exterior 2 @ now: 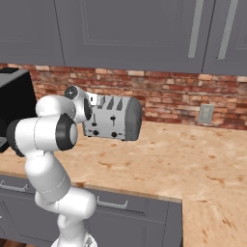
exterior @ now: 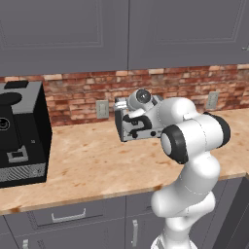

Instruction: Start the toaster. Once the lever pops up, take the bread to the plate on the dining counter.

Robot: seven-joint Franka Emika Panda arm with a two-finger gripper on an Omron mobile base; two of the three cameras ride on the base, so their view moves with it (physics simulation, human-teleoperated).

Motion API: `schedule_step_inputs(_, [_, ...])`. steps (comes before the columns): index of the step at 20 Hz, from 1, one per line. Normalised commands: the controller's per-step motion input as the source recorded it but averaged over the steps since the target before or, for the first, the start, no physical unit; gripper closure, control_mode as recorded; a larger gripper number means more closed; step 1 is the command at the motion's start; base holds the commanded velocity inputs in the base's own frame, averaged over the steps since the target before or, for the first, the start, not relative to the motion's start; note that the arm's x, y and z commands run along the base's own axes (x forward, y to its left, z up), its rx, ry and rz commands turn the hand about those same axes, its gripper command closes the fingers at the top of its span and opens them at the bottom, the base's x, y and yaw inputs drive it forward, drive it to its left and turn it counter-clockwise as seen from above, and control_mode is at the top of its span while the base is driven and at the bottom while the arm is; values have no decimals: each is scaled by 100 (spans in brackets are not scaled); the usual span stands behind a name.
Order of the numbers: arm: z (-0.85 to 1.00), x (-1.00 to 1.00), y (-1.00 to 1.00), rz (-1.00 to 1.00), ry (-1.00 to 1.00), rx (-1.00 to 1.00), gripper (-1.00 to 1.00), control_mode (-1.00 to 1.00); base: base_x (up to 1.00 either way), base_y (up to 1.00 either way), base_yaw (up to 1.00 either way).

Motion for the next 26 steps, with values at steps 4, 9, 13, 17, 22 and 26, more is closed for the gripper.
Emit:
schedule_step_inputs(4, [0,0,0,0,0,0,-100,-100,0,0,0])
schedule_step_inputs(9, [0,0,0,0,0,0,-100,-100,0,0,0])
schedule_step_inputs(13, [0,0,0,0,0,0,-100,-100,0,0,0])
schedule_step_inputs(17, [0,0,0,0,0,0,-100,-100,0,0,0])
schedule_step_inputs(22, [0,0,0,0,0,0,-100,-100,0,0,0])
schedule_step_inputs(26, [0,0,0,0,0,0,-100,-100,0,0,0])
